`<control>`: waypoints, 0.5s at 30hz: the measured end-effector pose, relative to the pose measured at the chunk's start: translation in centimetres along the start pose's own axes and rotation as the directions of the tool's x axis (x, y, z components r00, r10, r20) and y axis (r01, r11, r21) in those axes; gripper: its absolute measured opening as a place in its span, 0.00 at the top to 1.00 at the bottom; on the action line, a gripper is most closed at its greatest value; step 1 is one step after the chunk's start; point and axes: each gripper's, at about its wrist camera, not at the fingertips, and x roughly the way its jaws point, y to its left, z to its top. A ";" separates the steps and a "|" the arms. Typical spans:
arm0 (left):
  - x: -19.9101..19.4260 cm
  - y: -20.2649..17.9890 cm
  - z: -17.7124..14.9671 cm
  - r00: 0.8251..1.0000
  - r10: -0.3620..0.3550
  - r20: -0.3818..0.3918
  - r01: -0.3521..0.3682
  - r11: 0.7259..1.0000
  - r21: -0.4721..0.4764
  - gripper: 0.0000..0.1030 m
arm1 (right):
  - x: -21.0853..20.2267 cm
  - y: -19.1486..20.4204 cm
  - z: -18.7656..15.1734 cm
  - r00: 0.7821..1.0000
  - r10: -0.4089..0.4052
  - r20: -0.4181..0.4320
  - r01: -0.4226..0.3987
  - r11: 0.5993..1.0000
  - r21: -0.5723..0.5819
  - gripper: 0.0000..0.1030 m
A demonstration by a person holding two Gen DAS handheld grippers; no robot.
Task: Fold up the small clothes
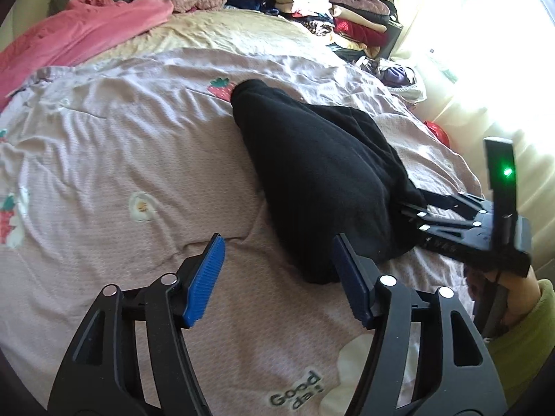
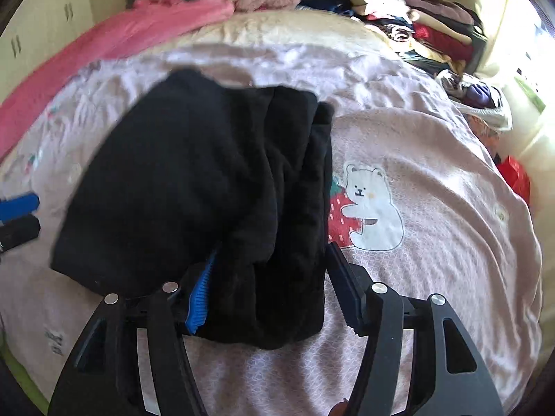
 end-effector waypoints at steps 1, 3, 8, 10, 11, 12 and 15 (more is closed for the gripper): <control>-0.4 0.1 -0.1 1.000 0.004 0.005 -0.004 1.000 0.005 0.43 | -0.6 0.1 0.0 1.000 0.007 0.016 -0.007 1.000 0.007 0.41; -1.1 0.3 -0.2 1.000 0.014 0.015 -0.014 1.000 0.012 0.40 | -3.2 0.4 -0.4 0.996 0.015 0.089 -0.016 1.000 0.014 0.34; -3.7 0.8 -0.4 0.998 0.008 0.069 -0.009 1.000 0.015 0.26 | -9.5 1.2 -1.3 0.967 0.011 0.254 -0.014 1.000 0.010 0.15; -4.9 0.8 -0.6 0.996 0.005 0.088 -0.006 1.000 0.017 0.18 | -11.4 1.4 -1.6 0.956 0.003 0.293 -0.008 1.000 0.014 0.07; -5.6 0.8 -0.8 0.995 0.006 0.102 -0.008 1.000 0.020 0.13 | -13.0 1.5 -2.1 0.944 -0.002 0.330 -0.004 1.000 0.020 0.06; -6.3 0.8 -1.0 0.993 0.011 0.116 -0.013 1.000 0.023 0.09 | -14.0 1.7 -2.5 0.935 -0.001 0.353 -0.006 1.000 0.020 0.06; -8.2 0.8 -1.7 0.989 0.023 0.143 -0.027 0.999 0.028 0.09 | -16.8 2.4 -3.6 0.916 -0.024 0.401 0.015 1.000 0.025 0.04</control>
